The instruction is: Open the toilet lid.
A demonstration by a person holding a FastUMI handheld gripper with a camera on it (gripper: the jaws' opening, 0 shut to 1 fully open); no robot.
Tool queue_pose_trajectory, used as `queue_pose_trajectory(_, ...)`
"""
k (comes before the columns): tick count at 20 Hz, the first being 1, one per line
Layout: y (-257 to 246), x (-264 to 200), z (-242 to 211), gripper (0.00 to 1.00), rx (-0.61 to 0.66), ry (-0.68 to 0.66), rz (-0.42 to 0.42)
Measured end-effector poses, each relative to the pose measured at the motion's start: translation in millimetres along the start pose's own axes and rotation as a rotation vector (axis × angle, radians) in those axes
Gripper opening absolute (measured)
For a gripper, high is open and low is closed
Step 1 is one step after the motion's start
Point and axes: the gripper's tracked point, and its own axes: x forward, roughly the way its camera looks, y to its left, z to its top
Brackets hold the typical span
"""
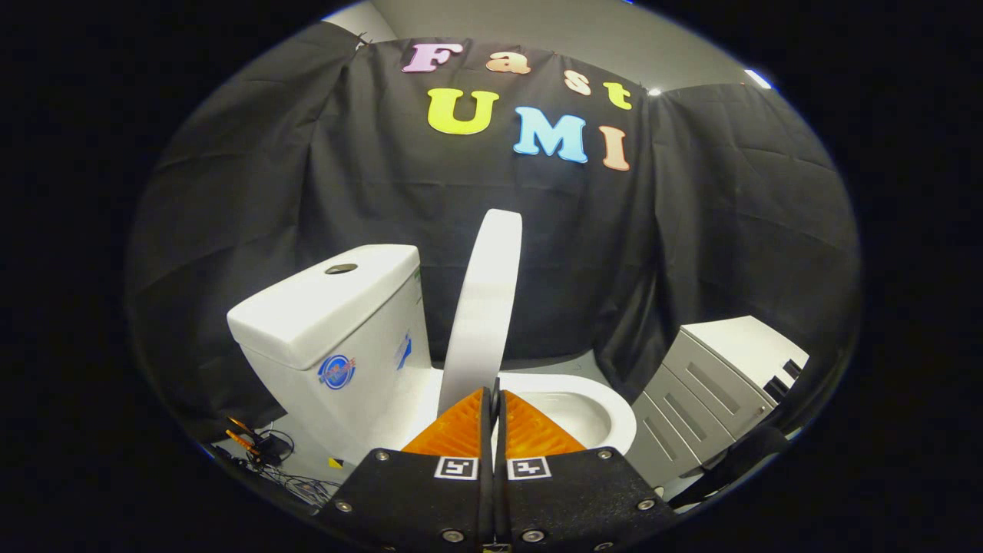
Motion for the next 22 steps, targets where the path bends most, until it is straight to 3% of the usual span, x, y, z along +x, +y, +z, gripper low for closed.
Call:
queue_pose_trajectory(11, 83, -1, 12, 0.0, -0.129, -0.024, 0.106)
queue_pose_trajectory(16, 92, -3, 8, 0.0, -0.22, -0.034, 0.074)
queue_pose_trajectory(22, 85, 1, 10, 0.0, -0.143, 0.005, 0.121)
